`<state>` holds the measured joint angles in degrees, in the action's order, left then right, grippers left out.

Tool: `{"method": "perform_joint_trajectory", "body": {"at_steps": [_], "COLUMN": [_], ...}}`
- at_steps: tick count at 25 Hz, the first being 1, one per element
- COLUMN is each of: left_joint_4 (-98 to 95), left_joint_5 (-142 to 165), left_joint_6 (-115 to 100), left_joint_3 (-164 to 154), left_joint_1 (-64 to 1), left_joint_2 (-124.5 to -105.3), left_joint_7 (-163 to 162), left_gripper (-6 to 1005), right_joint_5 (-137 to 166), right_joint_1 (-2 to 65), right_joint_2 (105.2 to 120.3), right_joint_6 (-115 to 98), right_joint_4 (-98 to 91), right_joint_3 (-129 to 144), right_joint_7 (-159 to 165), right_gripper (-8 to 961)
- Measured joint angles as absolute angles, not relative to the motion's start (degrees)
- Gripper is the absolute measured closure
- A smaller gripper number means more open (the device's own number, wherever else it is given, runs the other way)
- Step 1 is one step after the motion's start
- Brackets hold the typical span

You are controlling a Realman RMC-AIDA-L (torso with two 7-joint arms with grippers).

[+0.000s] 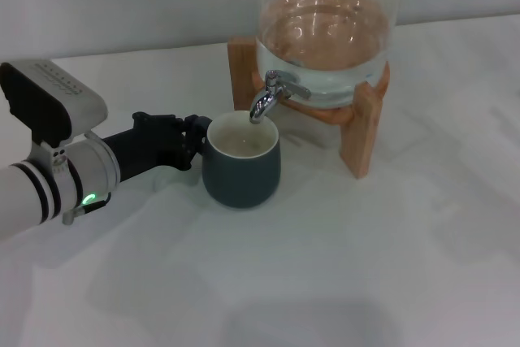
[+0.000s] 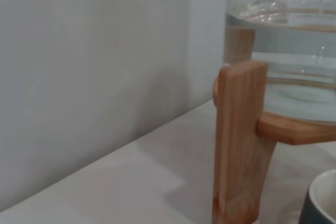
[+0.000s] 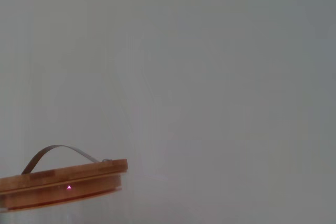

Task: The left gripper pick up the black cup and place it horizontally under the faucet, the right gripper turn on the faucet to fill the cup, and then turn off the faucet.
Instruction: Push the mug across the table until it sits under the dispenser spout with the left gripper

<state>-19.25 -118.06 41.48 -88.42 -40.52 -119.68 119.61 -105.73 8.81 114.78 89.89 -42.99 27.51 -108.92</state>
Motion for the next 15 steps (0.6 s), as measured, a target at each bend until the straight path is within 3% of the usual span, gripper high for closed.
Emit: {"method": "perform_joint_trajectory", "body": {"at_steps": [15], "left_joint_4": [-19.8], "left_joint_5": [-118.2], "left_joint_6": [42.1], "left_joint_3": [-89.9], "left_joint_1": [-40.5], "left_joint_2": [-119.71], "left_joint_7": [119.3], "left_gripper": [849], "right_joint_5": [-105.7], "right_joint_1": [8.8], "right_joint_2": [114.79], "right_joint_6": [89.7], "right_joint_4": [-43.0], "right_joint_3": [27.5], "right_joint_7": [-109.1], "right_gripper": [262]}}
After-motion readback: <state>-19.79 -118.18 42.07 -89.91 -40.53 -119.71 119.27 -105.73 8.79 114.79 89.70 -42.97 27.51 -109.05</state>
